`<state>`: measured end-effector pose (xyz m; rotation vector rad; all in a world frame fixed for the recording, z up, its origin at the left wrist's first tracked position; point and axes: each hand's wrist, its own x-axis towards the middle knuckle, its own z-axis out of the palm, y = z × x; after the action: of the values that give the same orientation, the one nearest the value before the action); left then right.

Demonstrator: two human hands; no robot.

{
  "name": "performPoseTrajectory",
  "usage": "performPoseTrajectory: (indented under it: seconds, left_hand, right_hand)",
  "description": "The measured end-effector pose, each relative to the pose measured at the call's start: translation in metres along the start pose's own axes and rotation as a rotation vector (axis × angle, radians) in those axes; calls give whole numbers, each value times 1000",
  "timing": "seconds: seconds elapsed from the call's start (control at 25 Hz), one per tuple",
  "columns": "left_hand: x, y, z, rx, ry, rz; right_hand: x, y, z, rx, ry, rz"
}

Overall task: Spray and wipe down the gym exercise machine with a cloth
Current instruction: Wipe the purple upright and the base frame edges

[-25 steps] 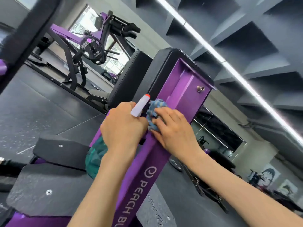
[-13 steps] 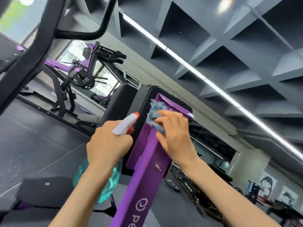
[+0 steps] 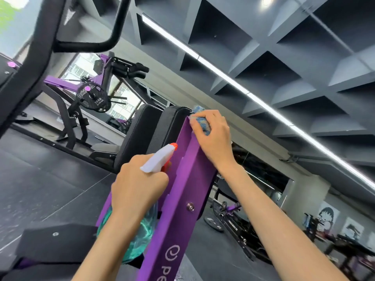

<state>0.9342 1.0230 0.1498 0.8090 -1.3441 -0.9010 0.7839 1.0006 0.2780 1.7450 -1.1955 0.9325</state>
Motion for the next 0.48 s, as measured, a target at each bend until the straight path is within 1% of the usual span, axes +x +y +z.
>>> performPoseTrajectory:
  seconds: [0.04, 0.08, 0.12, 0.2, 0.24, 0.32, 0.4, 0.44, 0.48]
  left_hand:
    - [-1, 1, -3, -13, -5, -19]
    - [-2, 2, -9, -50, -1, -41]
    - [-2, 3, -14, -99, 29, -63]
    - [-1, 5, -19, -167, 77, -85]
    - [-2, 6, -20, -175, 80, -99]
    - [-4, 9, -19, -192, 71, -115]
    - [-5, 8, -18, -221, 54, -103]
    - [-5, 6, -17, -235, 61, -84]
    - [-6, 7, -17, -245, 62, -67]
  right_hand:
    - [-6, 5, -2, 19, 41, -22]
    - [-12, 14, -8, 28, 78, 2]
    - [-15, 25, -14, 19, 106, 70]
    - [-10, 33, -19, -37, 93, 240]
    - [-8, 27, -15, -18, 83, 242]
    - [-15, 6, -2, 60, 103, 78]
    - [-38, 8, 1, 35, 178, -94]
    - [-55, 18, 3, 18, 204, -148]
    - [-76, 26, 6, 1, 199, -157]
